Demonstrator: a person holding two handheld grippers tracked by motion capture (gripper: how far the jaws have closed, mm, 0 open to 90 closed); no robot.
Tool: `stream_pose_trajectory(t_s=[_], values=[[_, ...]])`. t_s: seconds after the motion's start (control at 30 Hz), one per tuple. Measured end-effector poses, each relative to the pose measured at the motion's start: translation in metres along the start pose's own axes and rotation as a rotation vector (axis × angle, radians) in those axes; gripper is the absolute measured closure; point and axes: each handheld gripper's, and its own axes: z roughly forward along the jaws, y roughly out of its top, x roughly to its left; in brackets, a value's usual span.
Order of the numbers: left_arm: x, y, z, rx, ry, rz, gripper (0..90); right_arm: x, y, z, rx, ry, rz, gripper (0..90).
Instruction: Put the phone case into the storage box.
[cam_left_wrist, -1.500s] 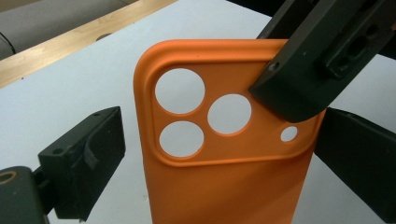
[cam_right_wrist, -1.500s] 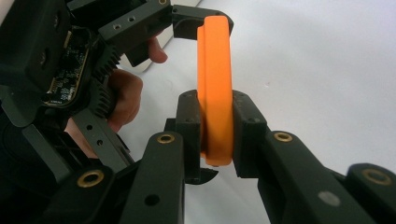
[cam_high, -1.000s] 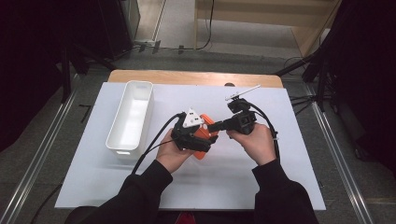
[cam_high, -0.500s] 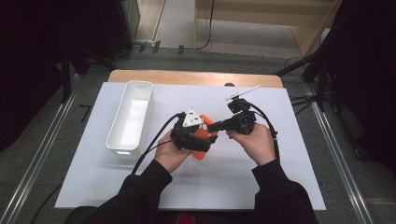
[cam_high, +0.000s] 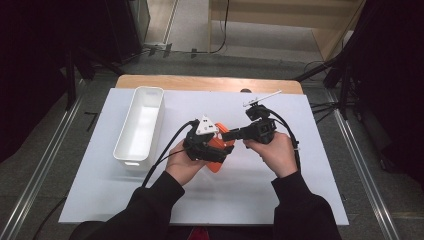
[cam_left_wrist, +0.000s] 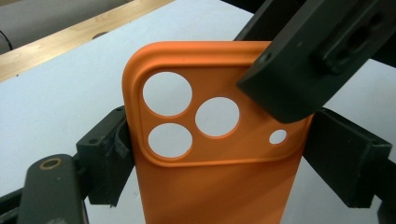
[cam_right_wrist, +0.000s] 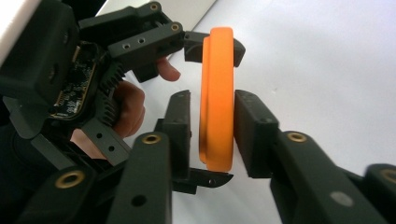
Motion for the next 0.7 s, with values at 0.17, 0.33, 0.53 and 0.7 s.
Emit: stream_pose_trajectory(t_s=[0.17, 0.33, 0.53, 0.7], values=[[0.001, 0.001, -0.002, -0.002, -0.002, -0.010, 15.9, 0.001, 0.000, -0.004, -0.010, -0.002, -0.002, 63.2], [0.004, 0.002, -0.005, -0.005, -0.001, -0.015, 15.9, -0.001, -0.001, -0.011, -0.026, -0.004, 0.003, 61.6], [0.007, 0.002, -0.006, -0.001, 0.000, -0.020, 15.9, -0.003, -0.002, -0.016, -0.036, -0.003, 0.004, 58.7], [0.009, 0.002, -0.008, 0.000, -0.002, -0.038, 15.9, -0.006, -0.004, -0.022, -0.054, -0.008, 0.004, 55.6]])
